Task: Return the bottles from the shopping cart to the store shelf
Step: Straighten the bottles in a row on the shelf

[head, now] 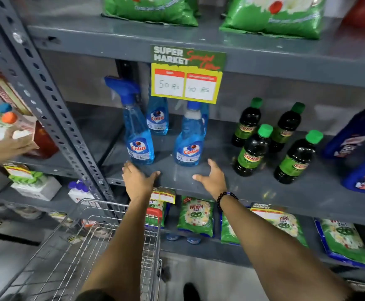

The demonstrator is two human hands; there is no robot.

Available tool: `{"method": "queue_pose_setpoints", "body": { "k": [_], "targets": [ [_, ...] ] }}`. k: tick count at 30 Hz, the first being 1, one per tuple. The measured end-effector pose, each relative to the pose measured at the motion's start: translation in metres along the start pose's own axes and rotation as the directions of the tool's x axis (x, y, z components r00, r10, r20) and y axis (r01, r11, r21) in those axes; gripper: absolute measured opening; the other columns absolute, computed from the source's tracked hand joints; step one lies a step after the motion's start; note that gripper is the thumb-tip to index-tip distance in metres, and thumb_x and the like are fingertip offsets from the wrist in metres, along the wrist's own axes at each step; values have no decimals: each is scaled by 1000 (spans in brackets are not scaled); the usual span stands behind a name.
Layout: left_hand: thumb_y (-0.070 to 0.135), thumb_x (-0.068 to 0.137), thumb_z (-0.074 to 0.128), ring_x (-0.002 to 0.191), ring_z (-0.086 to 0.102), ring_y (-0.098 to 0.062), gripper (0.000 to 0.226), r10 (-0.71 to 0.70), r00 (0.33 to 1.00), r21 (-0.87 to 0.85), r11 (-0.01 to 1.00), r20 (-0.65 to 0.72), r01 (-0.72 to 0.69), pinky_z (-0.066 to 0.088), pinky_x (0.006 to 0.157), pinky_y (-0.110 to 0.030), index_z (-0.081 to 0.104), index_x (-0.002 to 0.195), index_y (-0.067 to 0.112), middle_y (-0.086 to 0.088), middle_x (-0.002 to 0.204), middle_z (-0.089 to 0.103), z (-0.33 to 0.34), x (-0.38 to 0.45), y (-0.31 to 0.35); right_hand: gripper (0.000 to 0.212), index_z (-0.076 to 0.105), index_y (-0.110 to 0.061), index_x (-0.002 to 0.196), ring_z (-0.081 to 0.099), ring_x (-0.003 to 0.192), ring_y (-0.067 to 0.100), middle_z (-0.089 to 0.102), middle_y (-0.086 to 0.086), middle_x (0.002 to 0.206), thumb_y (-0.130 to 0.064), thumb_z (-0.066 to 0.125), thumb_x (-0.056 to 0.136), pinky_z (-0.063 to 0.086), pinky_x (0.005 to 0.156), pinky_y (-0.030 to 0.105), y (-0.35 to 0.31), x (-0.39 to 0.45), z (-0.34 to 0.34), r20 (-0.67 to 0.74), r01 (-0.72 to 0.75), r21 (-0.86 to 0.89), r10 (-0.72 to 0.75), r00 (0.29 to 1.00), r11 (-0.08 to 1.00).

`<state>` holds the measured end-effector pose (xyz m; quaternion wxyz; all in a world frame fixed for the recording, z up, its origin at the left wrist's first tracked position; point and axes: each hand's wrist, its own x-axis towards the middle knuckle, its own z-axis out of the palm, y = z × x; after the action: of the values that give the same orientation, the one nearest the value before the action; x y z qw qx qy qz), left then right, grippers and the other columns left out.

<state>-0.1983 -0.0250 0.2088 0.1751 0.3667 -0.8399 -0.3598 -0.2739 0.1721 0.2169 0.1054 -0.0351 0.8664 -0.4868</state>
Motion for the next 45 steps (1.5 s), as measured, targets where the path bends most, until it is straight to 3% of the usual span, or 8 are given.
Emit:
{"method": "queue_pose_setpoints", "body": {
  "k": [3, 6, 10, 15, 21, 33, 45],
  "targets": [
    [42, 55, 84, 132, 34, -39, 108, -45, 998, -55, 997, 43, 47, 33, 110, -50, 29, 135, -5, -26, 142, 38, -7, 26, -1, 77, 43, -4, 134, 53, 116, 20, 52, 11, 137, -10, 80, 67, 37, 88, 17, -14, 26, 7, 17, -25, 65, 24, 1000, 998],
    [39, 50, 88, 139, 28, -35, 121, -26, 996, -123, 992, 86, 36, 28, 114, -48, 21, 142, -1, -21, 149, 32, -5, 40, 3, 54, 58, -1, 111, 62, 100, 22, 66, 13, 121, -7, 82, 63, 49, 85, 28, -18, 46, 10, 75, -33, 93, 26, 997, 995],
    [41, 50, 87, 139, 27, -34, 126, -46, 999, -145, 988, 6, 47, 20, 119, -45, 14, 145, 0, -18, 149, 34, 6, 42, 8, 47, 62, -6, 105, 63, 96, 20, 69, 11, 115, -8, 82, 63, 47, 82, 28, -15, 53, 10, 90, -31, 95, 23, 996, 995],
    [36, 62, 82, 134, 33, -39, 107, -55, 996, -142, 989, -76, 44, 19, 118, -44, 23, 141, -3, -22, 142, 42, 12, 43, 10, 44, 65, -5, 105, 65, 100, 23, 70, 11, 112, -13, 82, 64, 48, 84, 28, -14, 56, 8, 75, -2, 47, -2, 997, 999],
    [32, 62, 83, 130, 36, -40, 101, -45, 997, -143, 989, -68, 35, 27, 114, -48, 27, 138, -2, -21, 138, 46, 8, 43, 8, 45, 66, -5, 106, 66, 101, 25, 71, 11, 112, -15, 82, 65, 52, 91, 36, -12, 51, 7, 114, 29, -9, -28, 993, 1000],
    [33, 60, 83, 128, 38, -37, 95, -62, 997, -165, 985, -35, 56, 33, 111, -50, 32, 133, 1, -18, 134, 50, 6, 45, 7, 45, 65, -8, 108, 63, 92, 15, 70, 8, 112, -12, 81, 66, 47, 82, 26, -15, 43, 3, 132, 38, 37, -43, 990, 999],
    [37, 59, 83, 132, 34, -39, 100, -53, 998, -98, 994, -19, 51, 20, 117, -49, 29, 136, 4, -21, 137, 45, 10, 46, 9, 47, 64, -8, 112, 62, 97, 16, 69, 9, 117, -12, 81, 67, 47, 89, 28, -18, 42, -1, 165, 45, 17, -47, 985, 999]
  ]
}}
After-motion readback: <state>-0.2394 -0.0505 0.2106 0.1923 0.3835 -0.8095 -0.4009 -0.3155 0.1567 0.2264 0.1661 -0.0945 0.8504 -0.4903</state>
